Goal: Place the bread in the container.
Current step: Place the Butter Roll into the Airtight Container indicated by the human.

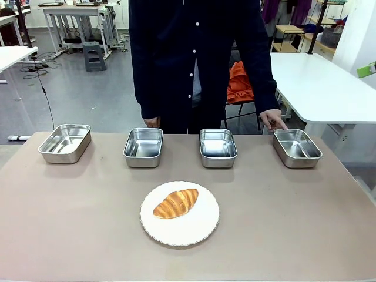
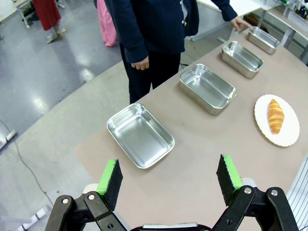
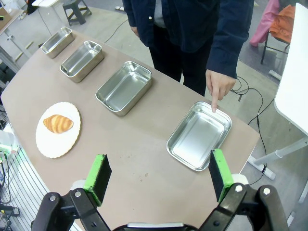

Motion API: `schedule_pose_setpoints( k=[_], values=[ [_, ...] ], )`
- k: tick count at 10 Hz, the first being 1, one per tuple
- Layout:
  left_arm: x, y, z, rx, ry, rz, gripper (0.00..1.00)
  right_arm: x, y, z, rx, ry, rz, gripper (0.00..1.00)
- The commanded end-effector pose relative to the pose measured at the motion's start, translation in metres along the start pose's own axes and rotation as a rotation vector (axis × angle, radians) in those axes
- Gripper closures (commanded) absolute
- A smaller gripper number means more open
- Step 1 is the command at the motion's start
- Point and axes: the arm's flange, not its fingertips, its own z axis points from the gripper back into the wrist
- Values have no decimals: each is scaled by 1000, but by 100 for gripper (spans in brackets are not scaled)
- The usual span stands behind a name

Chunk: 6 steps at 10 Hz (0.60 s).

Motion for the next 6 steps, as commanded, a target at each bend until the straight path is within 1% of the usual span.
schedule_pose_setpoints(
  k=[1,6],
  values=[
    [0,-1,0,0,-1,-1,0,1,1,-1,9,-12,0,0],
    [0,-1,0,0,-1,-1,0,1,1,-1,9,-12,0,0]
  ],
)
